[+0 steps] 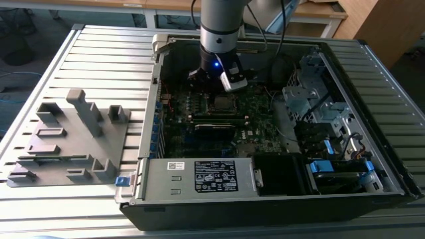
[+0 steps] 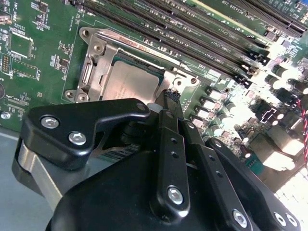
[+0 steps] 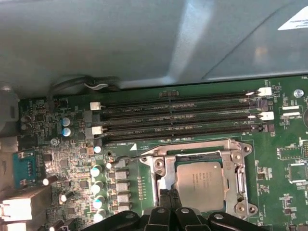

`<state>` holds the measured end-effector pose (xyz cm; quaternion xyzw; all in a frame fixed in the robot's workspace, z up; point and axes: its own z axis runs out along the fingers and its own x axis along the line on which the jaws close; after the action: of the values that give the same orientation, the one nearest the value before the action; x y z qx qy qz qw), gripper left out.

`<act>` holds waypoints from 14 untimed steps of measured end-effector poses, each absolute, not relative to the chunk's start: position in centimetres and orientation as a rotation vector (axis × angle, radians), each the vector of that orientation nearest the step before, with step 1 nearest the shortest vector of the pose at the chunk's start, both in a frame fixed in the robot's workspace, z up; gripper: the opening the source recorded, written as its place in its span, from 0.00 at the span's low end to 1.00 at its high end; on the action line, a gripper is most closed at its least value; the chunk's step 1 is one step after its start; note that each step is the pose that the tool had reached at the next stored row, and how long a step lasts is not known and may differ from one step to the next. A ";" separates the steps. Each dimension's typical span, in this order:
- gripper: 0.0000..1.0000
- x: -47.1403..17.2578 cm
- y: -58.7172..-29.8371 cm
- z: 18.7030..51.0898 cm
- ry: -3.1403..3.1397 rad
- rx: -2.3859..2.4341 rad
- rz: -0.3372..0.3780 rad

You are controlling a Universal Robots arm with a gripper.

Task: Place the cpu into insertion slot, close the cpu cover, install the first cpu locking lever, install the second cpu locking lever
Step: 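Close the cpu cover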

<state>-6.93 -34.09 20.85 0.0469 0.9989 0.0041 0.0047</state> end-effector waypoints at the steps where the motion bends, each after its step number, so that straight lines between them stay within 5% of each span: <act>1: 0.11 -6.9 -34.1 20.8 3.129 0.141 0.013; 14: 0.11 -6.9 -33.9 20.4 3.131 0.088 0.014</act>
<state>-6.93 -33.89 20.43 0.0282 0.9996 0.0043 0.0048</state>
